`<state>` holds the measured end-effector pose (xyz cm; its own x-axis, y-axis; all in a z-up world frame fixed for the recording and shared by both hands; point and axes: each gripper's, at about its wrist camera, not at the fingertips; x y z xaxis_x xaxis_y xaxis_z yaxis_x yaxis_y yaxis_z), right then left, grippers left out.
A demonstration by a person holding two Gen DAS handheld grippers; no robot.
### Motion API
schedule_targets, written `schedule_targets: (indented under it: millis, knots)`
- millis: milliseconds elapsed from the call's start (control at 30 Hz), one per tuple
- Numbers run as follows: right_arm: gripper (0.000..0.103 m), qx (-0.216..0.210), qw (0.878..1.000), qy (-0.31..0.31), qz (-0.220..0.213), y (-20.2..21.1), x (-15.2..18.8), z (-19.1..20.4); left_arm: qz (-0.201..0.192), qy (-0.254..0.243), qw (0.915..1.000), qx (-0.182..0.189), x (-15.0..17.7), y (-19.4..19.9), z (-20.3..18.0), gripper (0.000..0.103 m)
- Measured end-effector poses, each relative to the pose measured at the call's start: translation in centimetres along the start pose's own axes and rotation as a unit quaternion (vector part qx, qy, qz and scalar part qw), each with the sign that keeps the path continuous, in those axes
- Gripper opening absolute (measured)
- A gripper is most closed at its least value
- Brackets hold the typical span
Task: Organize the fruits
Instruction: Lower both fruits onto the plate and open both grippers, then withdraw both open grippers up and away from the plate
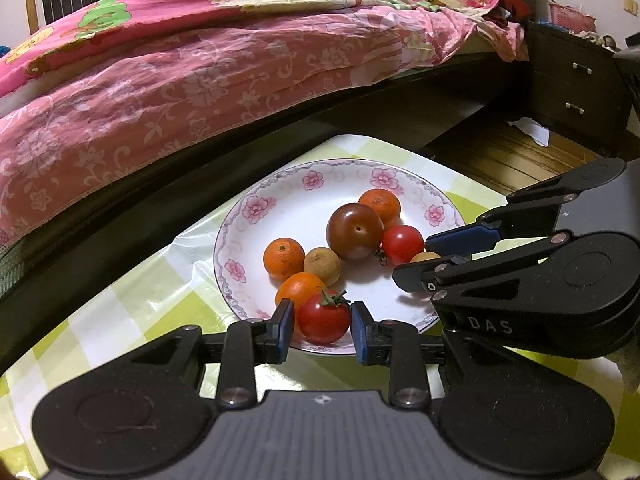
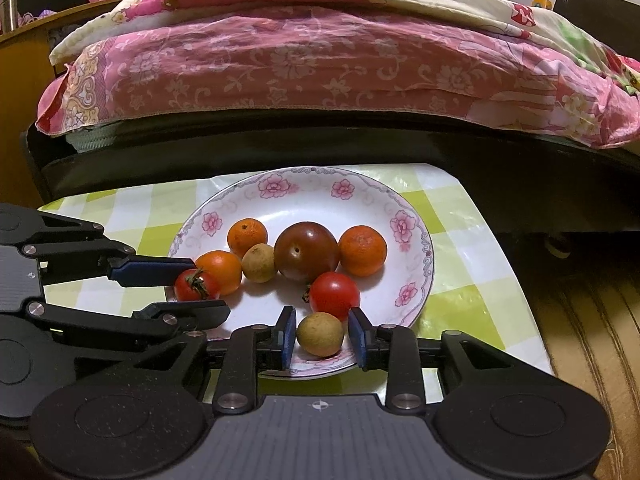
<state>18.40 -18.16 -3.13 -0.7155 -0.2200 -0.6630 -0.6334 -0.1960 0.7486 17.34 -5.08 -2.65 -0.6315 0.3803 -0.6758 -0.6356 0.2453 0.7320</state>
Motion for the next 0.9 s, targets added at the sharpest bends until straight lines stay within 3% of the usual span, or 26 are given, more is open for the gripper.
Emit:
schedule_targets:
  millis: [900]
  knots:
    - [0.032, 0.004, 0.999, -0.035, -0.033, 2.5, -0.3, -1.2, -0.01, 0.009, 0.9999, -0.007, -0.1, 2.0, 0.3, 0.044]
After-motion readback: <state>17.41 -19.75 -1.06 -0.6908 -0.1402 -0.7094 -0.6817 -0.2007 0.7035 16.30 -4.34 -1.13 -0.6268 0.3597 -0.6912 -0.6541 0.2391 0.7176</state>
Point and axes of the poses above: each gripper's, at about its wrist camera, not at the fingertips, and y roughly against the way its jaws point, z to its left, x to its underside, and after that the axes turned 4 degrees about z, right-handed
